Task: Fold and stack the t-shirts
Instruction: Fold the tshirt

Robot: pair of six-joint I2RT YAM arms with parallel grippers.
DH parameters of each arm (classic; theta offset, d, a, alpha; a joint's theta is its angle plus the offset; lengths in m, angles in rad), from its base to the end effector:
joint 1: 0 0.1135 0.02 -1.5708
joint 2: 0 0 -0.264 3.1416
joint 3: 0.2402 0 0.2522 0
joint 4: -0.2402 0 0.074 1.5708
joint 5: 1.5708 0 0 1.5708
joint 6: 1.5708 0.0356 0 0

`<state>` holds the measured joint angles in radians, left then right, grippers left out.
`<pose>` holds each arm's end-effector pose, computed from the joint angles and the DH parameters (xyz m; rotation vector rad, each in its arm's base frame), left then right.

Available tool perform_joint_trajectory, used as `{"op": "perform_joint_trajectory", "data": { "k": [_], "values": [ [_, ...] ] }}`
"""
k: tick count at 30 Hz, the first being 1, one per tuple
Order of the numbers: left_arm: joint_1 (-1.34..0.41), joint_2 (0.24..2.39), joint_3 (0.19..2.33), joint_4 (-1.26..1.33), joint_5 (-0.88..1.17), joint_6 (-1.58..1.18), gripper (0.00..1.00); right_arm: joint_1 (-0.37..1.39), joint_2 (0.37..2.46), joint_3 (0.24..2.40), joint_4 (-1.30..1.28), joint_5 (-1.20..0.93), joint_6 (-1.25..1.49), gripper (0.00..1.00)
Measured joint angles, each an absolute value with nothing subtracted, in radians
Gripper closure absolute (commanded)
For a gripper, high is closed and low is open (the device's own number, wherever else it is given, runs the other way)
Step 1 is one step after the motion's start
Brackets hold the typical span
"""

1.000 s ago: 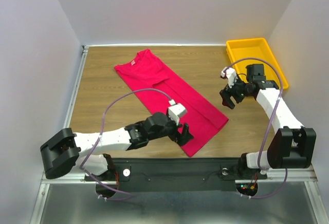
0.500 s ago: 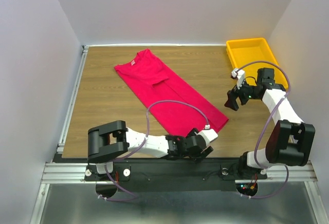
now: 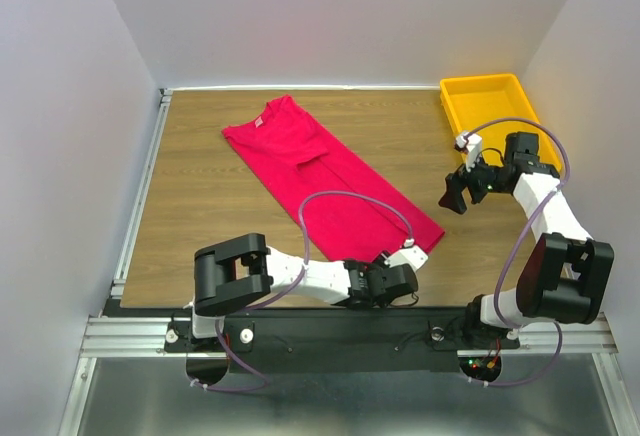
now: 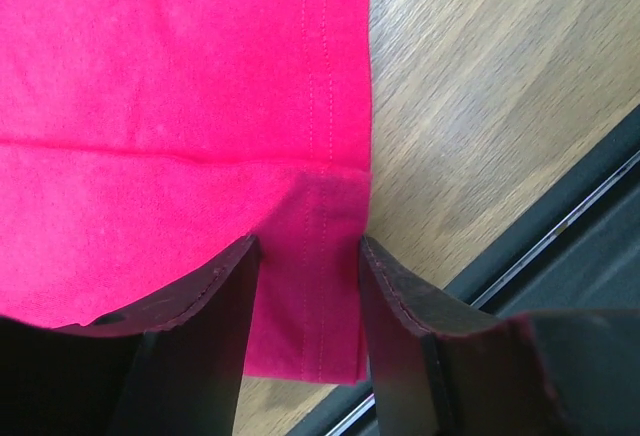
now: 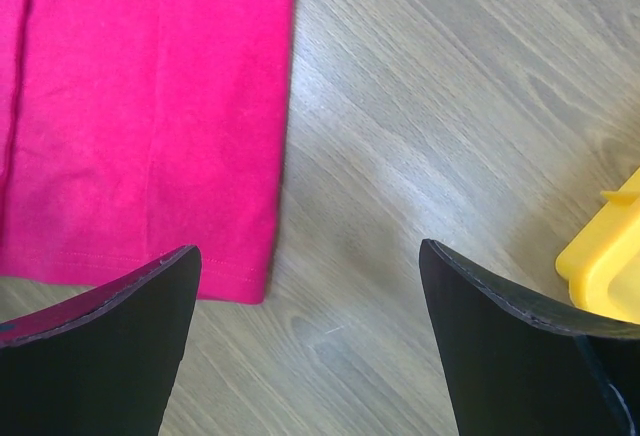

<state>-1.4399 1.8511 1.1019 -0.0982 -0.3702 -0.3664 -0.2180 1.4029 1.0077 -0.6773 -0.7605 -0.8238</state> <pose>0.0629 -0.3792 0.1640 1.0724 2.1322 -0.4313 0.2716 -0.0350 0.2472 -0.9095 2.1260 0.5063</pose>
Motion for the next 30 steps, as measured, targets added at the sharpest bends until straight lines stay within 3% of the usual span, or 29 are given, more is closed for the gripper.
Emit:
{"op": "perform_joint_trajectory", "data": {
  "k": [9, 13, 22, 30],
  "values": [
    [-1.449, 1.862, 1.114, -0.109, -0.381, -0.371, 0.71, -0.22, 1.417, 1.05, -0.748, -0.761, -0.94, 0.05],
    [-1.444, 1.846, 1.092, -0.093, -0.363, -0.348, 1.0, -0.223, 1.441, 1.043, -0.865, -0.754, -1.184, 0.09],
    [-1.42, 1.795, 1.025, -0.027, -0.258, -0.319, 1.0, -0.223, 1.505, 0.957, -1.135, -0.741, -1.787, 0.11],
    [-1.385, 1.758, 0.978, 0.012, -0.166, -0.313, 1.0, -0.212, 1.587, 0.945, -1.218, -0.751, -1.938, 0.15]
  ]
}}
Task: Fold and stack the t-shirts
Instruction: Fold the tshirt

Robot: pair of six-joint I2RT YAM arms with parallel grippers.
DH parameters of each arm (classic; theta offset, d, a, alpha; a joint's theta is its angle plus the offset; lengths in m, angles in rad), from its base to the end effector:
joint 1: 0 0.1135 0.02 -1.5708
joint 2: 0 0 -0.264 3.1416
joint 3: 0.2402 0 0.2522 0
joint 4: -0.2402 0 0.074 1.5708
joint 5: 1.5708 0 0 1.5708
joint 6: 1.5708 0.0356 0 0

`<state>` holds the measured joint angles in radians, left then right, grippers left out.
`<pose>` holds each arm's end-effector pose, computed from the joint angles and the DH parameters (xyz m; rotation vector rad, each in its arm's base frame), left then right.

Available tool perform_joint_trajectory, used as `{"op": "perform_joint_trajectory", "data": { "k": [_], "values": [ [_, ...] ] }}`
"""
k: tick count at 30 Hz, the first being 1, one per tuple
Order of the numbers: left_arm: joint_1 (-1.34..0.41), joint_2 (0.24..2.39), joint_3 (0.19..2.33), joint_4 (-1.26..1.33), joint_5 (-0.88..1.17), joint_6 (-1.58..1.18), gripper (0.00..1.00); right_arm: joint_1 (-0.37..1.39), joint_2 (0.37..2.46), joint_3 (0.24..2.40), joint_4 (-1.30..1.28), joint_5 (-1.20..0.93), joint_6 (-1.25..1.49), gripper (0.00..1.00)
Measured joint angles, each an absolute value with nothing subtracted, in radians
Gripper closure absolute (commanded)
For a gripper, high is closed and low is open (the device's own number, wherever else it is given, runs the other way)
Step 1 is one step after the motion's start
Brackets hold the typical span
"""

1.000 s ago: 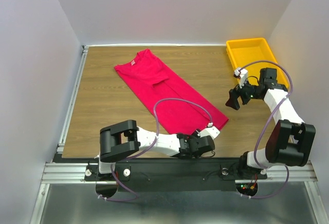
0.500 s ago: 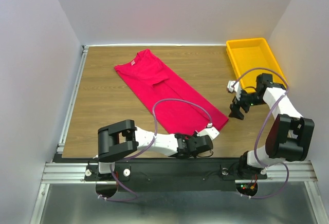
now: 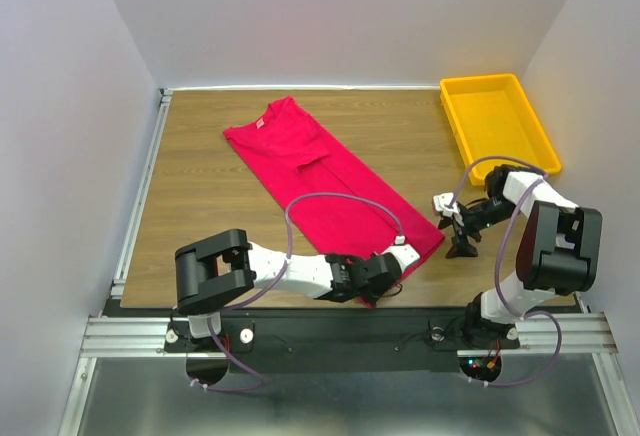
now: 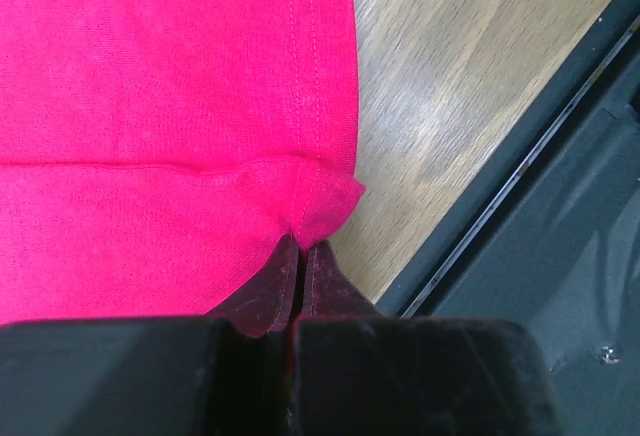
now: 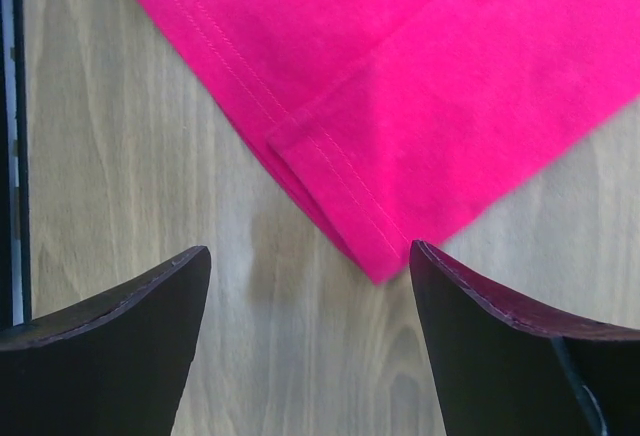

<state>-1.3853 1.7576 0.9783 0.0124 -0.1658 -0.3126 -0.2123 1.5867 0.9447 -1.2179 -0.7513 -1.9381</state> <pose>0.0729 -0.3567 0.1677 1.1616 2.1210 -0.6384 0.2278 -0.0242 0.1830 -1.8054 1.7340 0.7887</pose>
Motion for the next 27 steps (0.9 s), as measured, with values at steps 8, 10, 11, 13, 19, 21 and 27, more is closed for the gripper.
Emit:
{"op": "perform_joint_trajectory", "data": {
  "k": [8, 10, 11, 13, 19, 21, 27],
  "values": [
    [-1.364, 1.751, 0.973, 0.029, -0.114, -0.313, 1.0, -0.139, 1.556, 0.855, -1.156, -0.737, -1.962, 0.17],
    [-1.362, 1.751, 0.973, 0.033, -0.104, -0.313, 1.0, -0.121, 1.543, 0.842, -1.135, -0.729, -1.966, 0.18],
    [-1.361, 1.751, 0.973, 0.035, -0.1, -0.313, 1.0, -0.115, 1.541, 0.838, -1.126, -0.726, -1.967, 0.19],
    [-1.359, 1.751, 0.973, 0.038, -0.093, -0.314, 1.0, -0.103, 1.54, 0.831, -1.102, -0.713, -1.968, 0.2],
    [-1.354, 1.75, 0.96, 0.058, -0.072, -0.315, 1.0, -0.103, 1.54, 0.806, -0.997, -0.656, -1.971, 0.3],
    [-1.351, 1.747, 0.947, 0.07, -0.066, -0.316, 1.0, -0.103, 1.542, 0.802, -0.984, -0.651, -1.971, 0.38],
    [-1.341, 1.723, 0.915, 0.086, -0.048, -0.32, 1.0, -0.105, 1.538, 0.773, -0.953, -0.648, -1.969, 0.6]
  ]
}}
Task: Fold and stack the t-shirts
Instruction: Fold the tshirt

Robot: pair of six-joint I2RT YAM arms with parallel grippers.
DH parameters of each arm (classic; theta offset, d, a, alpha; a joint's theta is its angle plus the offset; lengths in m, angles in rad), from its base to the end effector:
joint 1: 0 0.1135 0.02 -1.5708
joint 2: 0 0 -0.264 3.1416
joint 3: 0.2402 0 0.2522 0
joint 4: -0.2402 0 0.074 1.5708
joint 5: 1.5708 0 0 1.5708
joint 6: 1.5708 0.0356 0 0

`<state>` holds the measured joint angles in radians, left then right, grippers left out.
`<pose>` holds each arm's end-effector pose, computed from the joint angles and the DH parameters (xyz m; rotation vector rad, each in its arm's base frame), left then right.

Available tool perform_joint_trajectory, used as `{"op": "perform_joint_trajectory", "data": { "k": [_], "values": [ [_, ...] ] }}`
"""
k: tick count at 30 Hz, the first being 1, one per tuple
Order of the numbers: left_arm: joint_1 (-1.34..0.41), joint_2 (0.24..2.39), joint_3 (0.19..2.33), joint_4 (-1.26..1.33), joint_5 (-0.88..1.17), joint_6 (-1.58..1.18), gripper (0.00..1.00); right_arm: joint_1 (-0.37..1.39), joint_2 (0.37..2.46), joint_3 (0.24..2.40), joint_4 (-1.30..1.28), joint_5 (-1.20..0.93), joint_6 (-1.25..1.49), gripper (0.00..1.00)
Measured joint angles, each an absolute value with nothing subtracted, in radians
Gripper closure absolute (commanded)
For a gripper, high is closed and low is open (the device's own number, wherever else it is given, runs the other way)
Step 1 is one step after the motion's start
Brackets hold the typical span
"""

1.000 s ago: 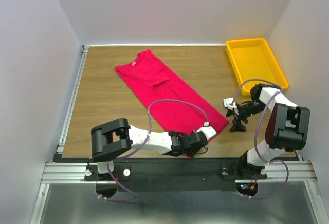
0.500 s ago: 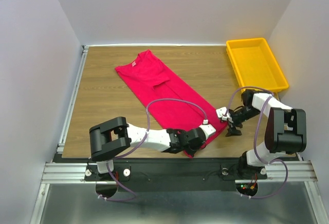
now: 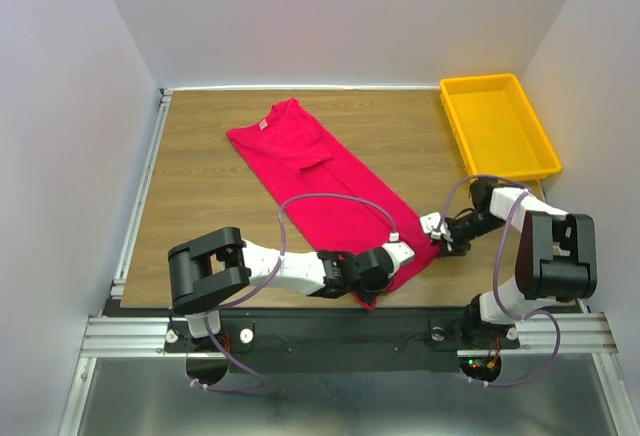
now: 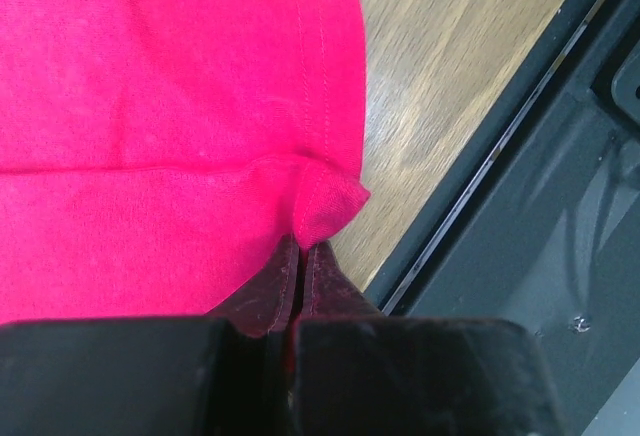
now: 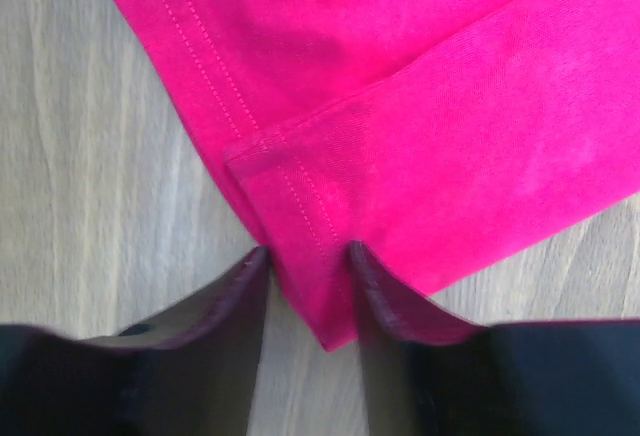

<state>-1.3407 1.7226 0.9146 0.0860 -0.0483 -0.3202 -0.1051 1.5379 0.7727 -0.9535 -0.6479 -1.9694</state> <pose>0.0826 -0.3450 0.1664 1.1616 2.1296 -0.7696 0.2155 -0.0011 0.1497 -2.0415 1.5960 0.6076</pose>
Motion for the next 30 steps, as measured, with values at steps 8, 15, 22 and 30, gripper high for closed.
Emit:
{"op": "perform_joint_trajectory", "data": {
  "k": [8, 15, 22, 30],
  "values": [
    [-1.339, 1.708, 0.886, 0.113, -0.029, -0.324, 1.0, -0.103, 1.457, 0.692, -0.893, -0.672, -1.976, 0.99],
    [-1.339, 1.66, 0.839, 0.126, -0.014, -0.326, 1.0, -0.103, 1.375, 0.637, -0.863, -0.664, -1.979, 1.0],
    [-1.336, 1.551, 0.779, 0.132, 0.027, -0.334, 1.0, -0.096, 1.309, 0.64, -0.975, -0.621, -1.983, 0.99],
    [-1.333, 1.41, 0.725, 0.124, 0.131, -0.365, 1.0, -0.096, 1.174, 0.699, -1.223, -0.628, -1.982, 0.99]
  ]
}}
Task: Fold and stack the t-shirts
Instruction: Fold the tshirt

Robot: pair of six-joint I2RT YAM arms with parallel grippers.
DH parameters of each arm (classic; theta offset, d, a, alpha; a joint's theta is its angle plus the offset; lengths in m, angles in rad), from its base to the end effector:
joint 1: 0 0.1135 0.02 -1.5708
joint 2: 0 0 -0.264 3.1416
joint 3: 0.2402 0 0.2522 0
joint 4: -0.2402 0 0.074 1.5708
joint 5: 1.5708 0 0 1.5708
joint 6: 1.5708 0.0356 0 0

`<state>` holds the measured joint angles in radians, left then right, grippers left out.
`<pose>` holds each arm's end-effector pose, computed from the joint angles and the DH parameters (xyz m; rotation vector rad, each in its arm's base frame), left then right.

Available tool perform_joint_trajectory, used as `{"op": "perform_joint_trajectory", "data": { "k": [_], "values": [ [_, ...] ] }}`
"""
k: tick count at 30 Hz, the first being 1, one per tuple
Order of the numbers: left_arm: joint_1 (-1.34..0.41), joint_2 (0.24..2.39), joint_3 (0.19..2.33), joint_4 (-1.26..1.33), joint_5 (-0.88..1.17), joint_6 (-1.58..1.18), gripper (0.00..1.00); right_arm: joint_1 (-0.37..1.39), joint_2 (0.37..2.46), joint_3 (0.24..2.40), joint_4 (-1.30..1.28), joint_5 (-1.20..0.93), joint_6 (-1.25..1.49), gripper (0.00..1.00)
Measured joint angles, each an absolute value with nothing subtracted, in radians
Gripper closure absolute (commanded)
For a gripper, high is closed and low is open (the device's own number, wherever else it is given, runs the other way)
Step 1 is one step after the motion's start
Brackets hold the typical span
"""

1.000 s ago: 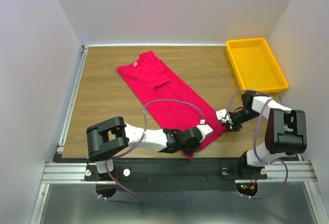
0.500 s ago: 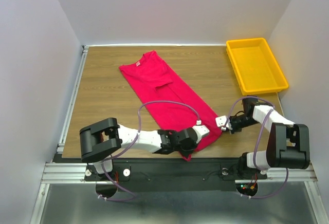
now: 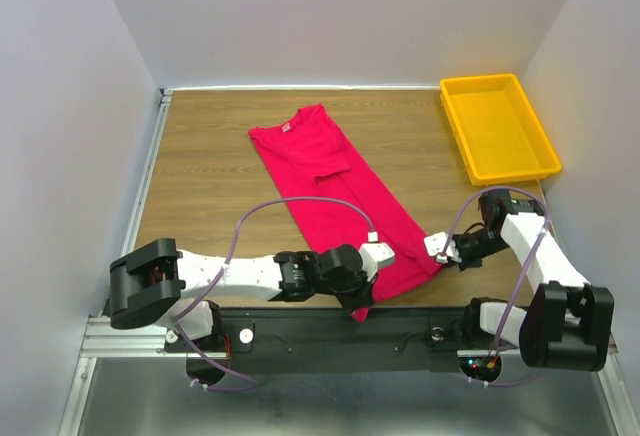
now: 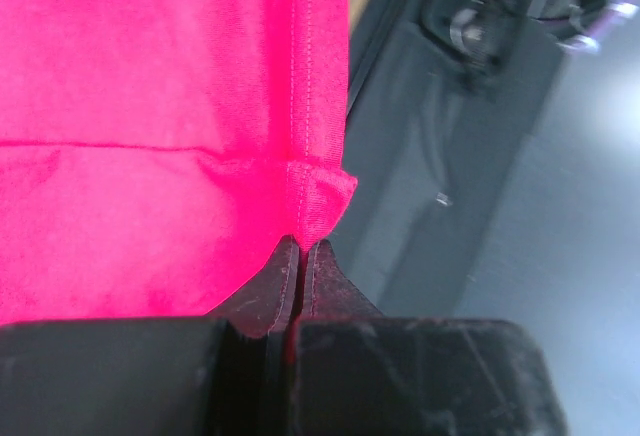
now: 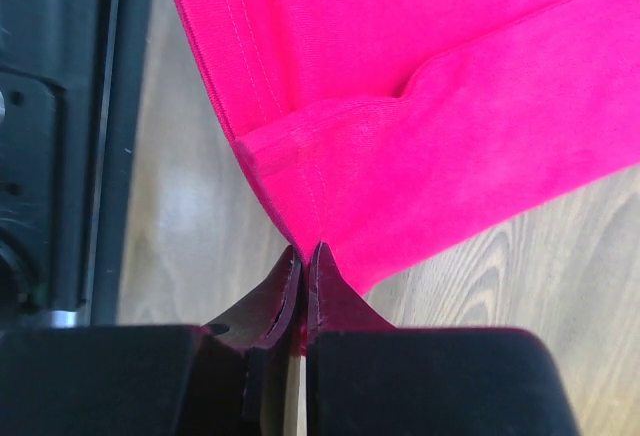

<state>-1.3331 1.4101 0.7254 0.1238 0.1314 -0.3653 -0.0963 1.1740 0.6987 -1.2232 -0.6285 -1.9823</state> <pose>0.0656 -0.2907 0.2075 1.1673 2.0375 -1.0758 0.1515 0.0064 0.1963 -2.0758 1.5734 0.5725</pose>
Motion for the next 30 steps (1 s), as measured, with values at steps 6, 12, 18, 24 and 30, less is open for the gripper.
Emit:
{"op": "perform_joint_trajectory", "data": {
  "k": [6, 12, 18, 24, 30],
  "values": [
    [-1.333, 1.332, 0.698, 0.101, 0.216, -0.377, 1.0, -0.084, 1.053, 0.717, -1.308, -0.659, -1.982, 0.99],
    [-1.333, 1.225, 0.694, 0.059, 0.255, -0.388, 1.0, -0.019, 1.035, 0.773, -1.337, -0.683, -1.952, 1.0],
    [-1.333, 1.205, 0.694, 0.014, 0.262, -0.398, 1.0, 0.113, 1.126, 0.854, -1.351, -0.707, -1.887, 0.99],
    [-1.317, 1.185, 0.694, -0.02, 0.256, -0.397, 1.0, 0.165, 1.29, 1.076, -1.35, -0.739, -1.792, 1.0],
    [-1.166, 1.062, 0.679, -0.054, 0.275, -0.376, 1.0, 0.206, 1.393, 1.227, -1.352, -0.754, -1.737, 0.99]
  ]
}}
